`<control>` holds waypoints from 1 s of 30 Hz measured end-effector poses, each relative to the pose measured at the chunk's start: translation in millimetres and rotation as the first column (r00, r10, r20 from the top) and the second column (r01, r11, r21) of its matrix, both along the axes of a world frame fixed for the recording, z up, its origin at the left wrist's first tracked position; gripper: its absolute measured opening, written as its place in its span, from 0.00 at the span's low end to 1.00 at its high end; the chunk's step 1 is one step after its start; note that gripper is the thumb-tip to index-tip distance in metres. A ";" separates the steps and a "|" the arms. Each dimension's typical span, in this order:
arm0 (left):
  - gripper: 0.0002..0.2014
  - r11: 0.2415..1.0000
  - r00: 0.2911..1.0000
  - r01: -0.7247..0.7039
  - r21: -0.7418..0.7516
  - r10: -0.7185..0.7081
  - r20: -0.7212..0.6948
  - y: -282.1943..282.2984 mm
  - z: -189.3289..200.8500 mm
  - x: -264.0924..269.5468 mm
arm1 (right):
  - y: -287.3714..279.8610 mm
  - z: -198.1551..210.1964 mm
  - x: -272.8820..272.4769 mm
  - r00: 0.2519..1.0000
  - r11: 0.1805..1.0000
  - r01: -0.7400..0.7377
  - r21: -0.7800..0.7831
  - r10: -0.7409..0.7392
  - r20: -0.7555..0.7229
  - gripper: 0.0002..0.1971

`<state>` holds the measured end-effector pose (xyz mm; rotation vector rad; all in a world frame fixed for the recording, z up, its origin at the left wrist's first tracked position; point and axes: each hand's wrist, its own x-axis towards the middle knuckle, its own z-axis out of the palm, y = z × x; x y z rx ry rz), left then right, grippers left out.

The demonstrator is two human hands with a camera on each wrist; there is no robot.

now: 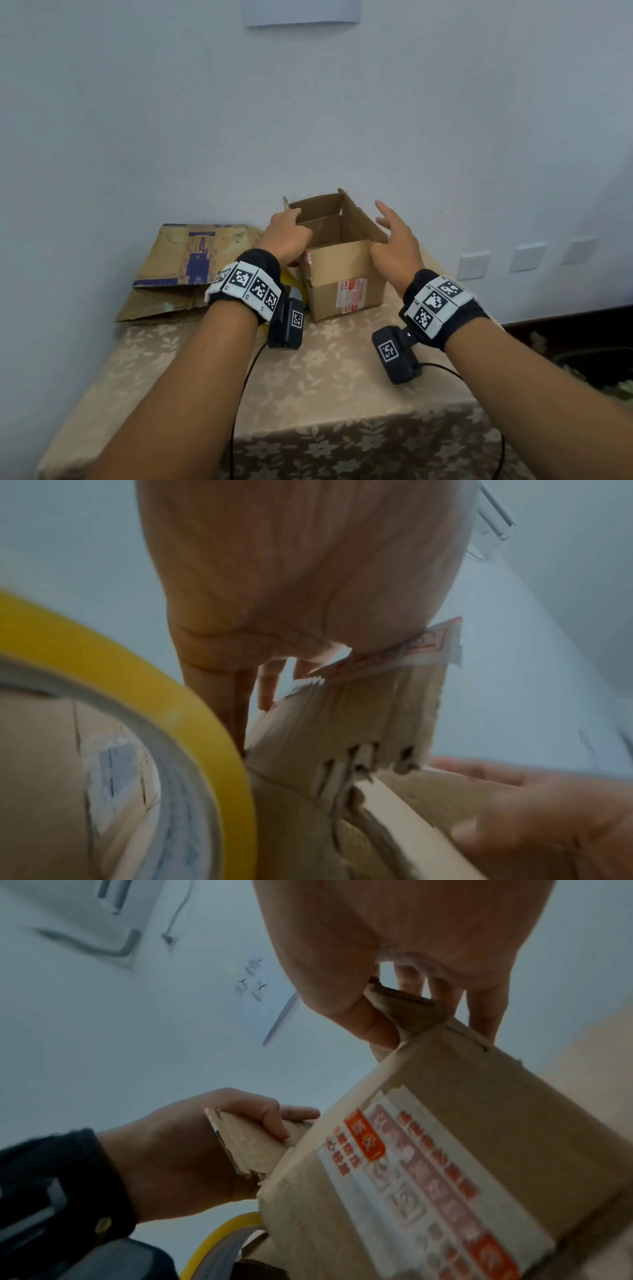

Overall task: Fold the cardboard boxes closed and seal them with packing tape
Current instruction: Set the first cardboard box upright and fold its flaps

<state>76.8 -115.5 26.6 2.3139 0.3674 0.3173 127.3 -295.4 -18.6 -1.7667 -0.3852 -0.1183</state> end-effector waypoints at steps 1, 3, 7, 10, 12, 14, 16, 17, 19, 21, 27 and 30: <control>0.36 1.000 1.000 0.002 -0.010 -0.002 0.003 0.8 0.2 -0.9 | -0.7 5.8 -2.1 1.000 1.000 0.002 -0.011 -0.002 0.026 0.37; 0.36 0.999 1.000 0.019 -0.029 -0.018 0.010 2.4 1.2 -2.5 | 0.8 19.7 -4.4 0.995 1.000 0.005 -0.026 -0.003 0.099 0.33; 0.35 0.999 0.999 0.037 -0.031 -0.037 0.019 4.2 0.6 -2.8 | 16.6 48.7 -5.8 0.983 1.000 -0.019 -0.017 0.021 0.180 0.24; 0.34 0.998 0.998 0.054 -0.035 -0.052 0.031 4.8 0.5 -4.3 | 38.2 63.0 -2.8 0.986 0.996 -0.085 0.042 0.078 0.148 0.21; 0.33 0.997 0.997 0.072 -0.033 -0.070 0.041 7.1 0.4 -5.1 | 54.1 68.1 2.9 0.989 0.993 -0.114 0.029 0.110 0.101 0.21; 0.33 0.995 0.995 0.096 -0.031 -0.094 0.044 9.5 0.2 -6.1 | 68.0 69.5 11.0 0.990 0.991 -0.132 -0.011 0.132 0.042 0.23; 0.33 0.993 0.992 0.117 -0.034 -0.115 0.044 12.5 0.0 -6.4 | 79.2 68.2 20.8 0.990 0.984 -0.144 -0.101 0.142 -0.026 0.25; 0.34 0.992 0.992 0.121 -0.029 -0.120 0.041 13.7 -0.1 -6.6 | 83.3 66.8 23.9 0.987 0.974 -0.158 -0.164 0.149 -0.067 0.27; 0.34 0.992 0.992 0.125 -0.004 -0.125 0.031 15.1 -1.1 -7.2 | 90.1 59.4 31.7 0.981 0.932 -0.176 -0.318 0.138 -0.137 0.31; 0.34 0.991 0.991 0.133 0.012 -0.134 0.015 16.1 -3.1 -7.8 | 94.3 51.0 38.6 0.993 0.877 -0.098 -0.470 0.053 -0.107 0.35; 0.33 0.992 0.992 0.127 -0.002 -0.127 0.024 18.7 -4.7 -8.5 | 97.0 46.6 41.5 0.998 0.810 -0.047 -0.585 0.020 -0.053 0.40; 0.32 0.996 0.995 0.091 -0.021 -0.089 0.054 18.5 -5.6 -7.9 | 96.3 53.4 36.6 0.997 0.751 0.003 -0.661 -0.050 -0.052 0.36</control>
